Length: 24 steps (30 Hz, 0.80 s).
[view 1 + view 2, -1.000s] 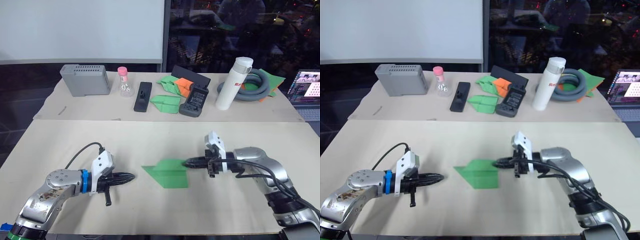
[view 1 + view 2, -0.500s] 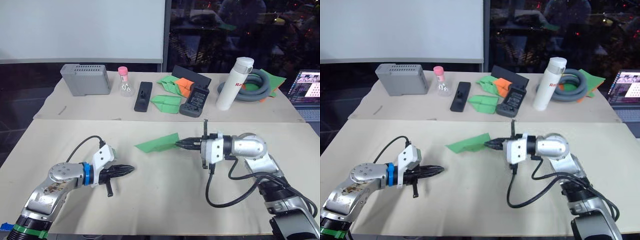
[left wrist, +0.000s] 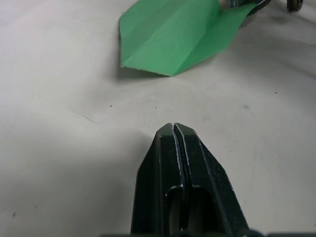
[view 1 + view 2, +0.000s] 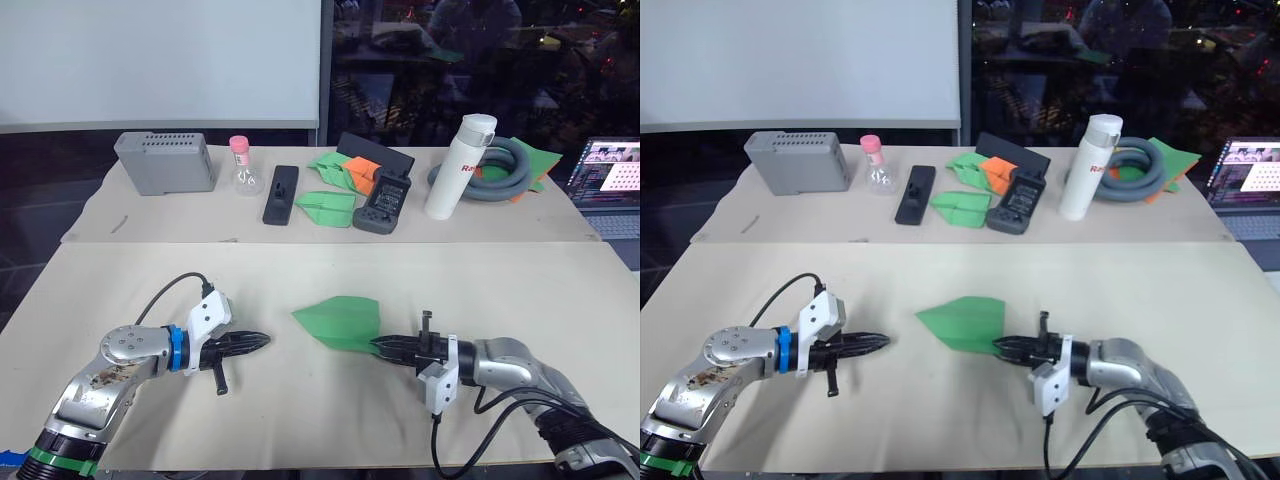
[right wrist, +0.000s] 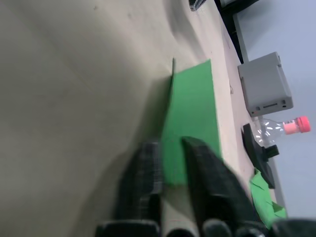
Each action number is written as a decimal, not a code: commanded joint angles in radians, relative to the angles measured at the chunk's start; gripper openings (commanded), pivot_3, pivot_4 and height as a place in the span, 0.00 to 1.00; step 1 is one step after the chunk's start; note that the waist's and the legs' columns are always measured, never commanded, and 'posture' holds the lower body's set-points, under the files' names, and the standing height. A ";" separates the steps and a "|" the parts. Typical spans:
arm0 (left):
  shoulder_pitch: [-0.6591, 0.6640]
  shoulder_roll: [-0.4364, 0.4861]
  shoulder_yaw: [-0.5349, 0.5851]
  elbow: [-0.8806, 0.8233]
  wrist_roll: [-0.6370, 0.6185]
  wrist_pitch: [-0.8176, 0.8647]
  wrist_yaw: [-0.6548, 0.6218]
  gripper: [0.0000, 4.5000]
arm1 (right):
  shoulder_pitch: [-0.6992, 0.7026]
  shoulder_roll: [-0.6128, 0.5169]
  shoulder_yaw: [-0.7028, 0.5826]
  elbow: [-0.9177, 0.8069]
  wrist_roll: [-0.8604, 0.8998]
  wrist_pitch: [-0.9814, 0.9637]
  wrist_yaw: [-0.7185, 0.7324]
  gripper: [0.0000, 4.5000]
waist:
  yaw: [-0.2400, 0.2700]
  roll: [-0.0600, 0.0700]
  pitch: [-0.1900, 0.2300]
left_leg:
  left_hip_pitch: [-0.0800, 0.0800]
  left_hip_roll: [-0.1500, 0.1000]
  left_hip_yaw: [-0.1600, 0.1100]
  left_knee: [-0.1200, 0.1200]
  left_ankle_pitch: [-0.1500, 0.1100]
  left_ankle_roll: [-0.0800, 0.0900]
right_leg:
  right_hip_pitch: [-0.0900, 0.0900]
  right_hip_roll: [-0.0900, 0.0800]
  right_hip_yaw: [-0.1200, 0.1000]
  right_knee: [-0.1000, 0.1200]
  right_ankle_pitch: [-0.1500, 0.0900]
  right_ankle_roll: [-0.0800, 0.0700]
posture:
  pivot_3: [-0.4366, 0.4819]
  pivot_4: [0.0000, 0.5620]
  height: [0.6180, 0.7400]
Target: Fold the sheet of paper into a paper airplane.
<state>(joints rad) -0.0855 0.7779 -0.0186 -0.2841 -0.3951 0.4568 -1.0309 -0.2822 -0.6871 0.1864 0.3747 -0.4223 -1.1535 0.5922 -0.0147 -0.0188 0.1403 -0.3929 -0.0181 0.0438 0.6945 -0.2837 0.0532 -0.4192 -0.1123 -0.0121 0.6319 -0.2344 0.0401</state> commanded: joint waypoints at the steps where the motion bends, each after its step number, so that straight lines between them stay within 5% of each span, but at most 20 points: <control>1: -0.015 0.000 0.003 -0.026 -0.036 0.014 -0.023 0.00 | -0.008 -0.049 -0.009 -0.034 0.042 -0.008 -0.026 0.51 | 0.001 0.000 0.000 | 0.000 0.000 0.000 0.000 0.000 0.000 | 0.000 0.000 0.000 0.000 0.000 0.000 | 0.48 0.27 1.00; 6: -0.037 -0.024 0.010 -0.045 -0.082 0.040 -0.025 0.00 | -0.003 -0.115 -0.048 -0.130 0.157 0.075 -0.023 0.88 | 0.002 0.000 0.000 | 0.000 0.000 0.000 0.000 0.000 0.001 | 0.000 0.000 0.000 0.000 0.000 0.000 | 0.48 0.27 1.00; 12: -0.055 -0.043 0.018 -0.042 -0.103 0.047 -0.007 0.00 | -0.035 -0.097 -0.066 -0.223 0.302 0.363 0.019 0.88 | 0.002 0.000 0.000 | 0.000 0.001 0.000 0.000 -0.001 0.001 | 0.001 0.000 0.000 0.000 0.000 0.000 | 0.48 0.27 1.00; 17: -0.068 -0.048 0.007 -0.036 -0.092 0.042 -0.004 0.00 | -0.128 0.005 0.004 -0.299 0.421 0.832 0.157 0.46 | -0.001 0.000 0.000 | 0.000 0.002 0.000 0.000 -0.002 0.004 | 0.000 0.001 0.001 0.000 0.000 0.000 | 0.48 0.27 1.00; 22: -0.059 -0.041 0.007 -0.030 -0.074 0.031 -0.004 0.00 | -0.166 0.068 0.047 -0.366 0.471 1.088 0.252 0.07 | 0.009 0.000 0.000 | -0.001 0.001 -0.001 0.001 -0.004 0.007 | -0.001 0.000 -0.001 0.000 0.000 0.000 | 0.48 0.27 1.00; 24: -0.051 -0.037 0.011 -0.029 -0.064 0.018 -0.002 0.00 | -0.158 0.082 0.072 -0.398 0.476 1.148 0.289 0.01 | 0.009 0.000 0.000 | -0.002 0.000 -0.001 0.001 -0.004 0.007 | -0.001 -0.001 0.000 -0.001 0.000 0.000 | 0.48 0.27 1.00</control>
<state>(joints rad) -0.1413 0.7308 -0.0199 -0.2980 -0.4696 0.4995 -1.0344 -0.4310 -0.6039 0.2535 0.0313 0.0252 -0.0525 0.8527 -0.0057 -0.0189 0.1403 -0.3952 -0.0186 0.0428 0.6956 -0.2875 0.0599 -0.4201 -0.1134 -0.0124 0.6310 -0.2342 0.0402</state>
